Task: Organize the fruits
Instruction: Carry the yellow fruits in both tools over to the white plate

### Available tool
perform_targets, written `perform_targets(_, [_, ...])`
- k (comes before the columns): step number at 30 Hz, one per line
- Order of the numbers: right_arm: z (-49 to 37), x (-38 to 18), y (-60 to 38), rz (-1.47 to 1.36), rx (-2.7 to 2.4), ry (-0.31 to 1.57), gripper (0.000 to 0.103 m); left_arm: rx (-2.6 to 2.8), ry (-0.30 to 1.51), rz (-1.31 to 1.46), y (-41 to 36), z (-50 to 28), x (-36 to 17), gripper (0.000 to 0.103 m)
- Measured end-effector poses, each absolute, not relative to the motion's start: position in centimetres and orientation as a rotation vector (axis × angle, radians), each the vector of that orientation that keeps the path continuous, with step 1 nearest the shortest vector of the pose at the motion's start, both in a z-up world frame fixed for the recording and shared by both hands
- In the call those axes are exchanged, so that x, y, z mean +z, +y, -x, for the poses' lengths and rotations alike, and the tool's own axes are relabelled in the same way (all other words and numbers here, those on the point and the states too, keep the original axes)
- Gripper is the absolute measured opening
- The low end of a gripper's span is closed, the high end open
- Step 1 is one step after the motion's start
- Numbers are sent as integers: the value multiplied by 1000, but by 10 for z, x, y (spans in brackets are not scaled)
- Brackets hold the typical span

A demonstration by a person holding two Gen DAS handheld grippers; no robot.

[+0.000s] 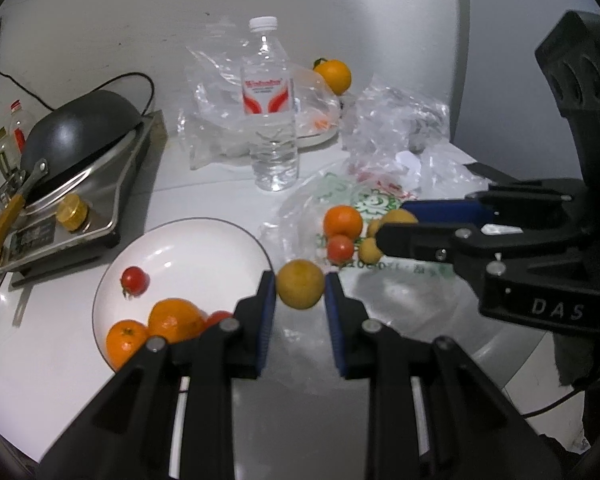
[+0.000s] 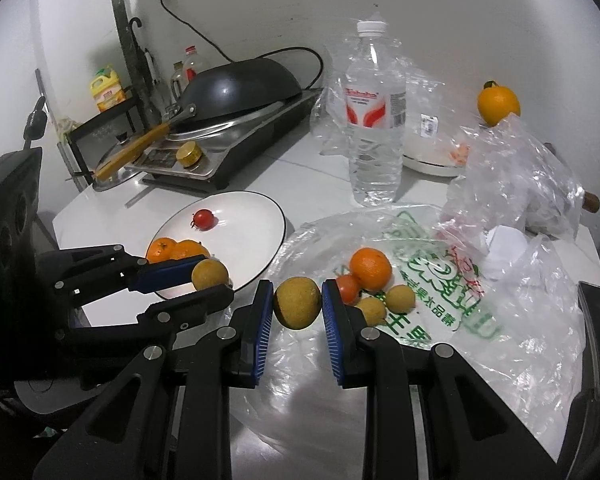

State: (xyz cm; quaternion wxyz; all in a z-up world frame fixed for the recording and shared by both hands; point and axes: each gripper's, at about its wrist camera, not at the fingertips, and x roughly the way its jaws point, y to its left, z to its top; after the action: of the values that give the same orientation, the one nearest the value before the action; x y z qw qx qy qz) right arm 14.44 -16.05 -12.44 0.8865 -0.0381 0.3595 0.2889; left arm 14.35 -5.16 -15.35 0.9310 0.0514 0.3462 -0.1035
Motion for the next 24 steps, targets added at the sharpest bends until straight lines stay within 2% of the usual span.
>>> perform_targets(24, [-153,-123,-113,131,640,760,27,-126,682,-65,8,-146,-151,25])
